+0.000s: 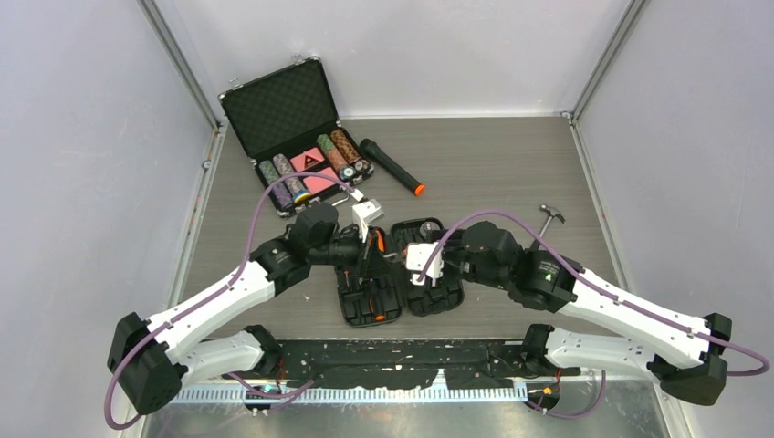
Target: Pack the tool kit
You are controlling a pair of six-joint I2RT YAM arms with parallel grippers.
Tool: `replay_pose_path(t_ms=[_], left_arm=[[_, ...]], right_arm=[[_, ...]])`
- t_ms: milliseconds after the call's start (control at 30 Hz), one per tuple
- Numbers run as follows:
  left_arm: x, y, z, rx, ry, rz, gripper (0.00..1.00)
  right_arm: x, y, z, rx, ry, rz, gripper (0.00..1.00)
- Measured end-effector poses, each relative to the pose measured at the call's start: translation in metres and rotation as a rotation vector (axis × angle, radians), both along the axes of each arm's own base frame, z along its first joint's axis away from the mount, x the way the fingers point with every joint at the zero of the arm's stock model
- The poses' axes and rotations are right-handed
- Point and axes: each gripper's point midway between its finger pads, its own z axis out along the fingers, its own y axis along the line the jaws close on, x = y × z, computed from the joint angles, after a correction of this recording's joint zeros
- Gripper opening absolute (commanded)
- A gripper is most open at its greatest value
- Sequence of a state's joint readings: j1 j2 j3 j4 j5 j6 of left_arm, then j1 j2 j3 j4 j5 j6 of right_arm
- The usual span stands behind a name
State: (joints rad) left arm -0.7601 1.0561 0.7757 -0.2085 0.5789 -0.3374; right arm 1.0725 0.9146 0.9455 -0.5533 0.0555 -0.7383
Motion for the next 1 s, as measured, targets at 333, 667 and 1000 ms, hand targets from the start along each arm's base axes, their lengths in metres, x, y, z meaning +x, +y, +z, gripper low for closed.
replay_pose_path(t_ms=[333,667,1000], left_arm=[[0.017,0.005,-0.006,0.044,-0.079,0.061,0.00],[0.037,0.007,-0.020,0.082,-0.043,0.198,0.00],[0.056,0.003,-0.026,0.265,-0.287,0.264,0.00]], right_arm=[[0.022,-0.016,0.012,0.173,0.106,-0.245,0.79],[0.061,-0.055,0.006,0.506,0.451,-0.691,0.82],[0.066,-0.066,-0.023,0.781,0.708,-0.942,0.82]])
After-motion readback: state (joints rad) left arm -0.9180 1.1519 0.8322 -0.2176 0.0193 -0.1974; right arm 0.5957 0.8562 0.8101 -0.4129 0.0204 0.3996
